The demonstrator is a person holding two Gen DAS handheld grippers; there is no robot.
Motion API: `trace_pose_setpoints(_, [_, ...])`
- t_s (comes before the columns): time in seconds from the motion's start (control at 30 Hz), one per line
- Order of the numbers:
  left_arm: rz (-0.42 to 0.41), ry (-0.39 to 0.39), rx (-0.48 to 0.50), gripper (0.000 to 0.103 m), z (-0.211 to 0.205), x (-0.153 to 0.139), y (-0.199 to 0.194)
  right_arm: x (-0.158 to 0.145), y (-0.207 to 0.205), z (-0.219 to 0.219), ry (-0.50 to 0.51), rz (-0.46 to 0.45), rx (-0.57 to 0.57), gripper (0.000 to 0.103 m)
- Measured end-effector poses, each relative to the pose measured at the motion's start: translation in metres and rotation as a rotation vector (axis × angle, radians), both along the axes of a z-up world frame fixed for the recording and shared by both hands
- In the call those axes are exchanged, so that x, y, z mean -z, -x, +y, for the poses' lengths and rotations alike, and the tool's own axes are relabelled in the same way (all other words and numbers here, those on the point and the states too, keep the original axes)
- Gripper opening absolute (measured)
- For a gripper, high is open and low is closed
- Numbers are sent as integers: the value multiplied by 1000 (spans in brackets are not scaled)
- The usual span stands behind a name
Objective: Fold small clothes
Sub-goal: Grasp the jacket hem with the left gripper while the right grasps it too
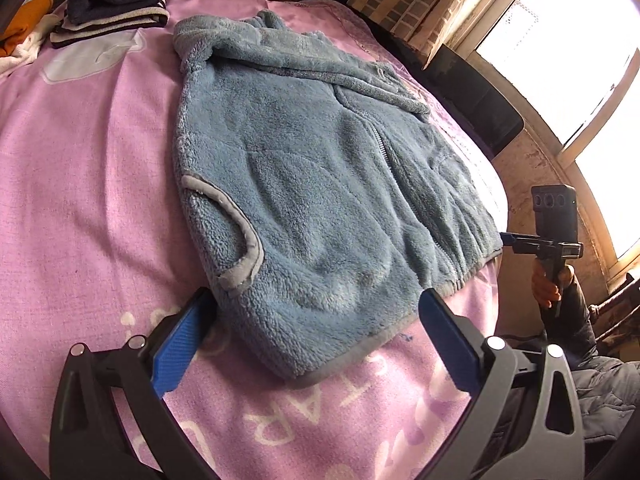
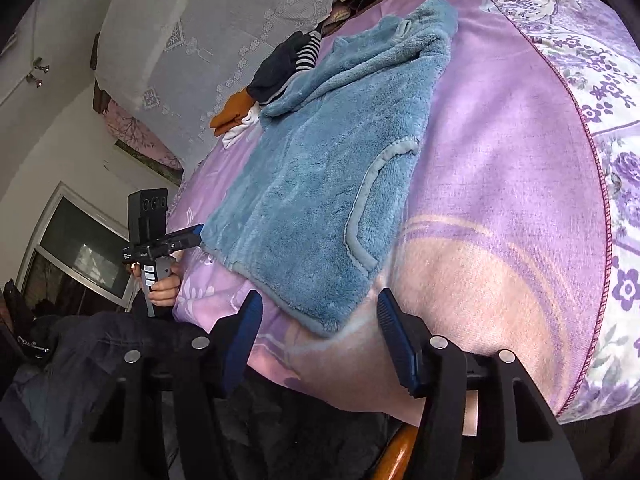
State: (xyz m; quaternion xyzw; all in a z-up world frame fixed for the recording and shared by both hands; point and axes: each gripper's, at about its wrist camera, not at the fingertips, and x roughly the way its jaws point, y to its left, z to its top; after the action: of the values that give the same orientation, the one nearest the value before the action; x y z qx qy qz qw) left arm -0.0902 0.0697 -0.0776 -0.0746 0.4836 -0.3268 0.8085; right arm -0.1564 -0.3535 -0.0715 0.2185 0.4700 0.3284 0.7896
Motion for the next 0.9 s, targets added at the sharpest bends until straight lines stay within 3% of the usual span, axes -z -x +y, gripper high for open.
trace_pose_setpoints(0.13, [-3,14,-6,94,1,0,2,0,-3,5,-23,9,29,60])
trace_pose_setpoints(0.2, [-4,17,-15,88,3,-1,2,0,-5,8,-14,9,44,51])
trace_pose_setpoints(0.3, [-9,4,-39,69,5,0,1,1,-6,14,28,7,54,31])
trace_pose_setpoints(0.37, [-18,-17,-53,55,6,0,2,1,-5,13,32,2,42,27])
trace_pose_setpoints(0.5, [-15,-23,-60,37,8,-1,2,-1,-2,16,57,-11,17,23])
trace_pose_setpoints(0.57, [-8,-14,-54,21,8,0,0,-4,-1,19,68,-31,24,19])
trace_pose_setpoints(0.67, [-32,-28,-58,15,5,-5,0,-16,1,24,48,-84,36,15])
trace_pose_setpoints(0.9, [-117,-39,-62,15,0,-35,-7,-51,-8,19,-26,-203,146,15])
